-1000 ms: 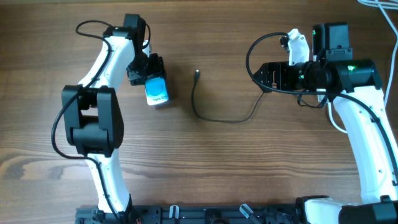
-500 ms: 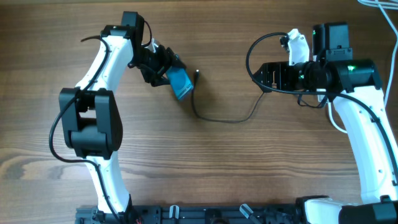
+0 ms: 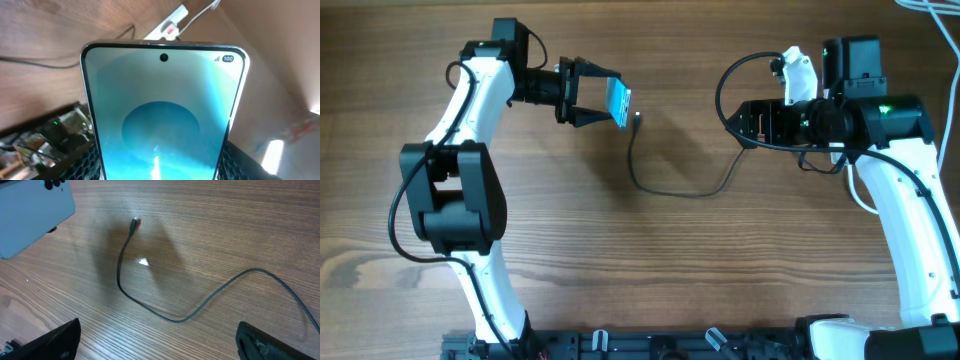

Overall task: Plug charger to phone and switch on socket
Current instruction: 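Lift the phone with the left gripper and tilt it upright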

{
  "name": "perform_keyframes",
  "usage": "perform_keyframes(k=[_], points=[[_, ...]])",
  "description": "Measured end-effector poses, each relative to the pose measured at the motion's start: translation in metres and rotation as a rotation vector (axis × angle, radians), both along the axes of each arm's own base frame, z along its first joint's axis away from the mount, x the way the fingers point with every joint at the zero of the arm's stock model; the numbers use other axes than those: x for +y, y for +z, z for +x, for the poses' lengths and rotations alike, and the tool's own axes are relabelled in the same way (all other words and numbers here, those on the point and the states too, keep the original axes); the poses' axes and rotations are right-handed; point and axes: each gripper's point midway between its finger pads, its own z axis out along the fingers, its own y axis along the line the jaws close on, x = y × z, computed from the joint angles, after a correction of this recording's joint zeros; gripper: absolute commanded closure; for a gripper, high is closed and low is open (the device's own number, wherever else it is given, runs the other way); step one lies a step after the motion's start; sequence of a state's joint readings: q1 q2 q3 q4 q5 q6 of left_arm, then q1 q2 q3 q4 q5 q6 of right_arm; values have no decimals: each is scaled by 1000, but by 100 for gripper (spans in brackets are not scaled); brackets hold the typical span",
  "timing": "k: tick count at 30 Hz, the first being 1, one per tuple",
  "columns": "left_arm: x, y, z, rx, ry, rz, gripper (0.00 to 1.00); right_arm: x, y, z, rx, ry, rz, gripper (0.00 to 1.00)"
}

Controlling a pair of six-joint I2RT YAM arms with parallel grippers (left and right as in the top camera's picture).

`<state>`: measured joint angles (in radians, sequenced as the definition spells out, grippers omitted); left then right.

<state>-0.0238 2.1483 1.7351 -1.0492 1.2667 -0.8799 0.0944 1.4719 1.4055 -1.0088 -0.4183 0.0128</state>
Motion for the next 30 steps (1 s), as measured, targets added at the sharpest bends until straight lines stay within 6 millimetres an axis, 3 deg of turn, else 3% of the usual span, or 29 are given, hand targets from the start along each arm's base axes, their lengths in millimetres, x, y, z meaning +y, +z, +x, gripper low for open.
perform_keyframes(k=[8, 30], points=[[-5, 19, -2, 131, 19, -115, 35, 0, 0, 0, 0, 0, 0, 1], [-6, 25, -3, 194, 28, -148, 34, 0, 0, 0, 1, 0, 0, 0]])
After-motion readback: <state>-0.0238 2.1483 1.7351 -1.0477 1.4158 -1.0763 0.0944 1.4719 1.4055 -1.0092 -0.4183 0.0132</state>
